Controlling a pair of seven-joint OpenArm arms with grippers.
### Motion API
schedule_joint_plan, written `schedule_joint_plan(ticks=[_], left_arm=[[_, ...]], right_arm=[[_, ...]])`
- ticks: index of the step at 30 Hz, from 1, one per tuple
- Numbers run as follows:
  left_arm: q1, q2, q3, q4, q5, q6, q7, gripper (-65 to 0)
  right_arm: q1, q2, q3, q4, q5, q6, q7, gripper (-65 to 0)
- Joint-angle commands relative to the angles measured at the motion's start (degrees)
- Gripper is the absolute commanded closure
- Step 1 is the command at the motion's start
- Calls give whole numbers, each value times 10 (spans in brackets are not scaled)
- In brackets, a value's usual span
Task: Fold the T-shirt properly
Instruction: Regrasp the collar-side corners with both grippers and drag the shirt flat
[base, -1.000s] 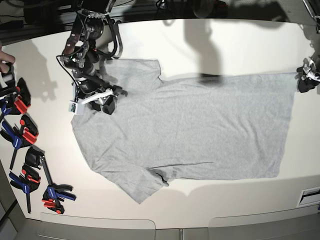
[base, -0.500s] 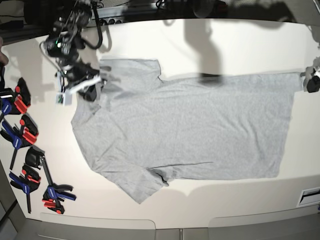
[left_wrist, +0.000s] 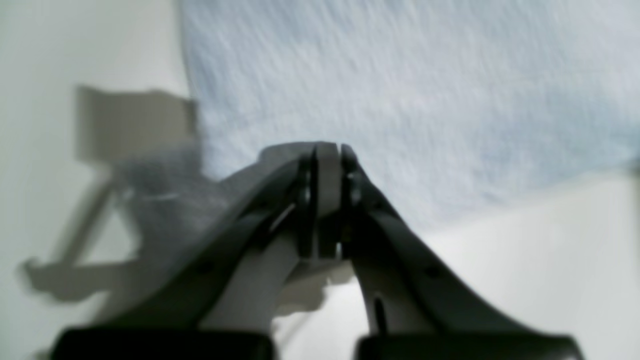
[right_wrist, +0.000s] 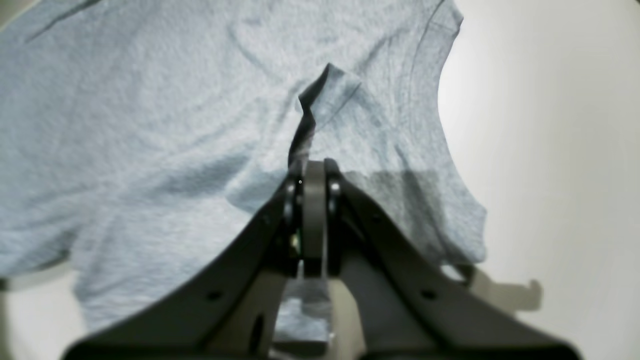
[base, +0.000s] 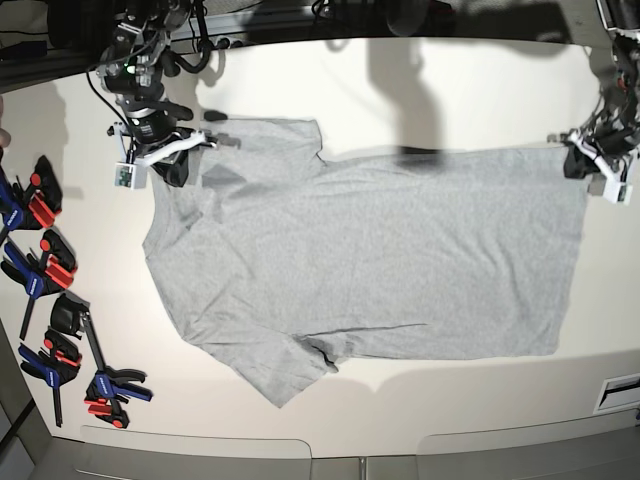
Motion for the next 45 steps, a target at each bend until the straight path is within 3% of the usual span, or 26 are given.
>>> schedule_joint_plan(ticks=[1, 7, 15, 21, 34, 45], left_arm=[[-3, -14, 4, 14, 7, 10, -17, 0], [-3, 6, 35, 5, 60, 42, -28, 0], [-2, 12, 34, -22, 69, 43, -2, 0], [0, 4, 34, -22, 69, 45, 14, 0], [75, 3, 34, -21, 65, 45, 28, 0], [174, 5, -15, -6, -10, 40, 34, 0]], right_arm=[[3, 4, -8, 3, -5, -4, 19, 0], [14, 6, -56, -63, -68, -48, 54, 0], [51, 31, -63, -163, -104, -53, 43, 0], [37, 54, -63, -160, -102, -53, 3, 0], [-97, 55, -63, -61, -102, -53, 0, 0], [-150, 55, -63, -7, -103, -53, -12, 0]])
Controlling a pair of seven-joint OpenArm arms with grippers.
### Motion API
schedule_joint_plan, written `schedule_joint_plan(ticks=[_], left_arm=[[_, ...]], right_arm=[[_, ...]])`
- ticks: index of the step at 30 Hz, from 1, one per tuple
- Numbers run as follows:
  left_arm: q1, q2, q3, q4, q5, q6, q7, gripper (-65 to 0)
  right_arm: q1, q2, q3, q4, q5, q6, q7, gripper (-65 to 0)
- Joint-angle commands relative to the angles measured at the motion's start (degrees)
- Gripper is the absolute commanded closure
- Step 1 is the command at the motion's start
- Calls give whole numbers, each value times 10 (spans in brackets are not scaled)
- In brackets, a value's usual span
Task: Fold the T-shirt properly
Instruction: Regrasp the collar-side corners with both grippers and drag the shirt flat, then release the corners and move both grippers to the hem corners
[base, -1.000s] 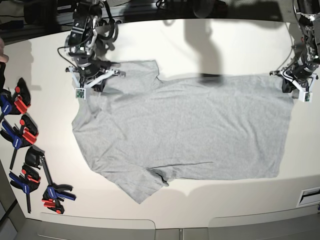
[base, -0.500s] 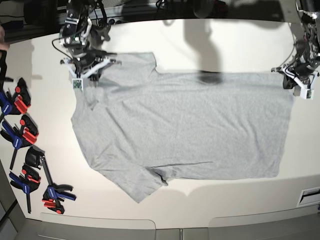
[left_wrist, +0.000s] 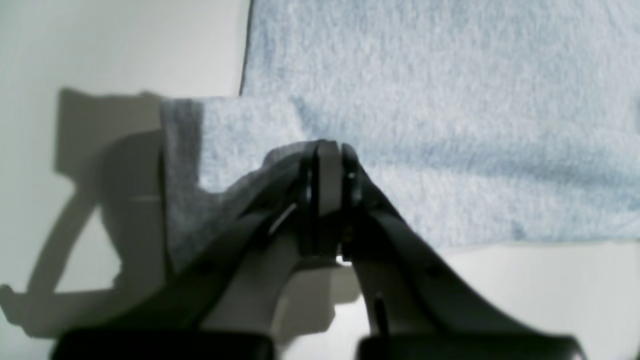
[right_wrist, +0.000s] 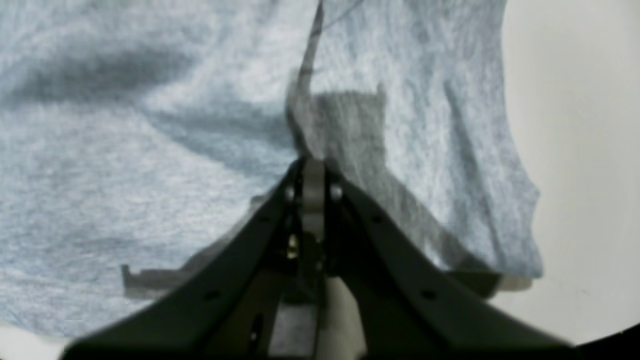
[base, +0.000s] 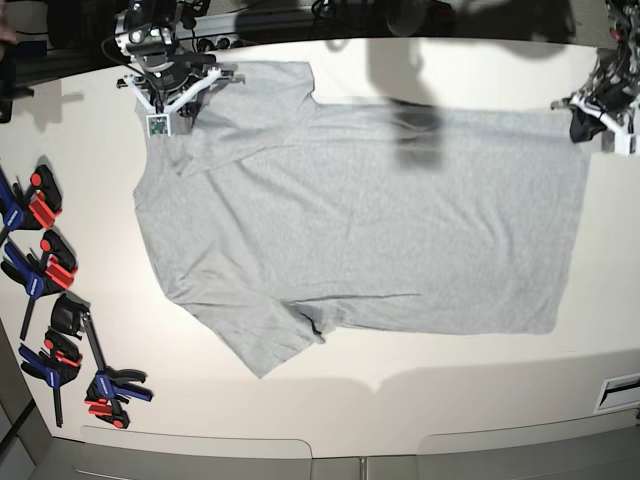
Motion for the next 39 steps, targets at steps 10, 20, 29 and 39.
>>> schedule_joint_plan(ticks=[10, 20, 29, 39], left_arm=[[100, 21, -69, 79, 21, 10, 95, 0], [120, 37, -69, 97, 15, 9, 111, 0], [120, 38, -69, 154, 15, 10, 107, 0], [118, 37, -69, 315, 54, 39, 105, -105]], right_arm=[[-9, 4, 2, 10, -5, -3, -32, 0], [-64, 3, 3, 41, -3, -4, -29, 0], [-61, 3, 3, 81, -3, -37, -16, 0], [-32, 3, 2, 218, -5, -41, 10, 0]])
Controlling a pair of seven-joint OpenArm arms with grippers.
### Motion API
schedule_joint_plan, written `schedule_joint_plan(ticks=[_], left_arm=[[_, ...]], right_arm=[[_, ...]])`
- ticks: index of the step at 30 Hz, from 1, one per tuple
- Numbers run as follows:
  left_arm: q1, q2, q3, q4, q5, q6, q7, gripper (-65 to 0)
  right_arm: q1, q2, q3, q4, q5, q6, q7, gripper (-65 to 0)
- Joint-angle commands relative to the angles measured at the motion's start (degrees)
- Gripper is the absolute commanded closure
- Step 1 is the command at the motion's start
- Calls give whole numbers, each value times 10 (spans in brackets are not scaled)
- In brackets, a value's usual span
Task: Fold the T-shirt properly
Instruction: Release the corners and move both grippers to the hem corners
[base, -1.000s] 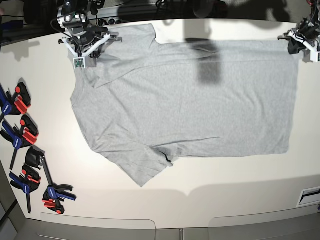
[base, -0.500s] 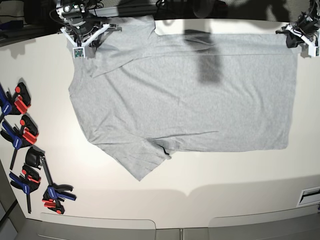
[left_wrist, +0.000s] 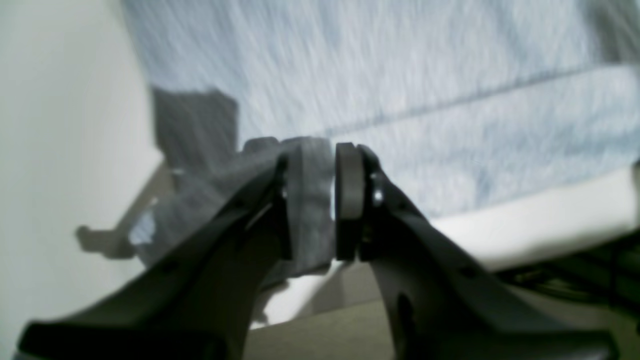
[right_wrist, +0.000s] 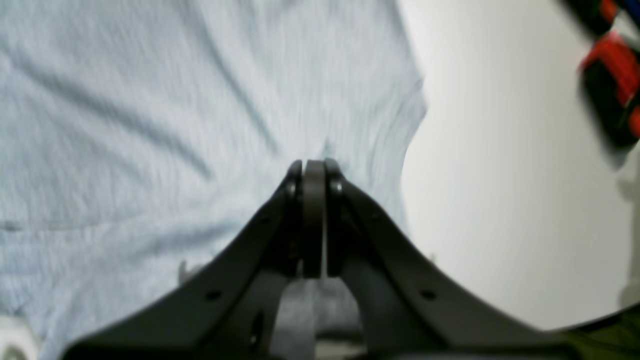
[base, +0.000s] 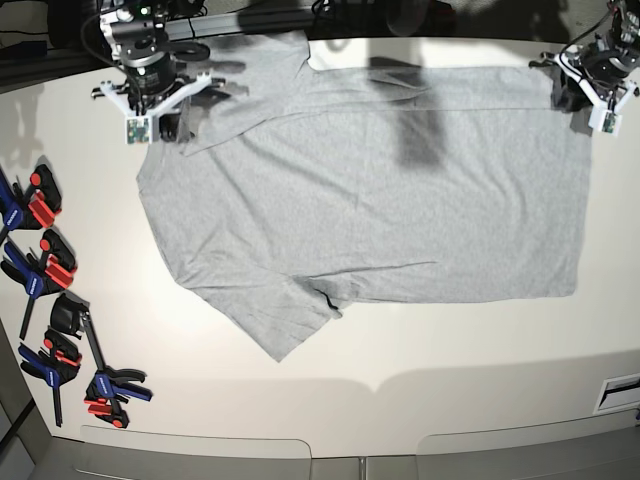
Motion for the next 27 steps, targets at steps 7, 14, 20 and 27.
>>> schedule_joint_plan(ticks=[7, 14, 20, 27], left_arm=[[1, -10, -5, 34, 26, 30, -40, -108], [2, -10, -5, 34, 27, 30, -39, -143], [2, -10, -5, 34, 27, 30, -38, -143], [2, -10, -5, 34, 27, 30, -35, -143]], right_arm=[[122, 7, 3, -41, -95, -3, 67, -296], [339, 68, 22, -320, 2, 60, 35, -325], [562, 153, 22, -628, 156, 177, -51, -347], [750, 202, 21, -949, 173, 234, -40, -347]])
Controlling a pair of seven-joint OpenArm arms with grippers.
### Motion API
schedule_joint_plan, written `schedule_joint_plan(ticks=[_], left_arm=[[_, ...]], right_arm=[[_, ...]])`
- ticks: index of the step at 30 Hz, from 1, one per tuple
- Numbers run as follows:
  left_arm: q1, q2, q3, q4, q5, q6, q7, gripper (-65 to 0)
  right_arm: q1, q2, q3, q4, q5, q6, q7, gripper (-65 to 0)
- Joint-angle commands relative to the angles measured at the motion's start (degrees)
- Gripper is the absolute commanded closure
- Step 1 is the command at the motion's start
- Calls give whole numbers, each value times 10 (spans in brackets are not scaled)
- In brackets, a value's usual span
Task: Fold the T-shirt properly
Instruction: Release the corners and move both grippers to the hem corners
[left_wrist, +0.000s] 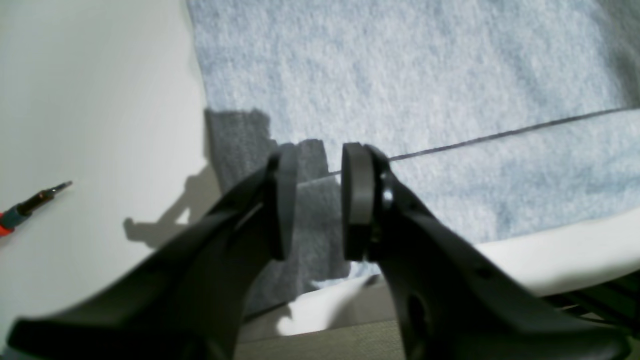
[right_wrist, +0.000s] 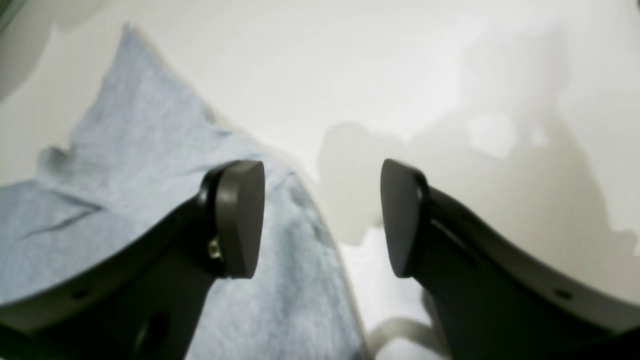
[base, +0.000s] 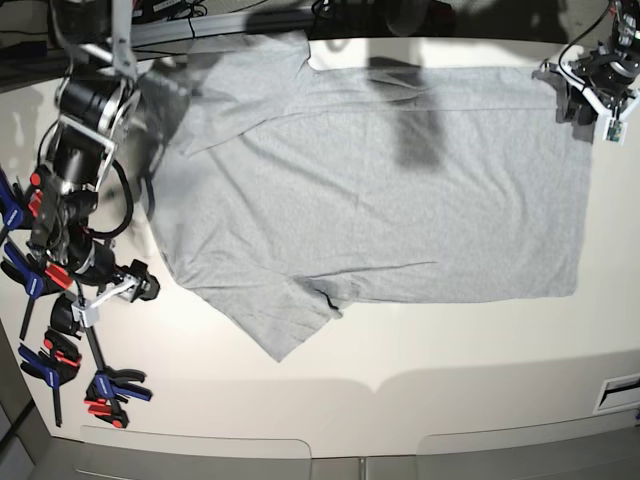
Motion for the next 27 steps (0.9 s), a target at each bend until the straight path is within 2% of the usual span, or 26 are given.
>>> schedule_joint_plan(ticks=[1, 5, 13, 17, 19, 21, 22, 27], left_arm=[[2, -9, -5, 8, -5, 3, -10, -143], [2, -9, -5, 8, -5, 3, -9, -143], [2, -9, -5, 8, -5, 3, -10, -143], [1, -9, -5, 8, -5, 3, -10, -143], [0, -9, -5, 8, -5, 12, -10, -143], [-8, -9, -5, 8, -5, 26, -9, -143], [-13, -9, -5, 8, 2, 33, -10, -143], [-94, -18, -5, -25, 2, 52, -21, -143]], right_arm=[[27, 5, 0, -24, -9, 7, 19, -347], [39, -2, 0, -99, -34, 7, 59, -347], [38, -38, 0, -101, -34, 7, 50, -347], [38, -51, 0, -101, -46, 20, 48, -330], [38, -52, 0, -101, -46, 20, 54, -240], [38, -51, 0, -101, -46, 19, 55, -62], [38, -50, 0, -101, -46, 19, 56, 0], [38, -51, 0, -101, -47, 17, 61, 0]])
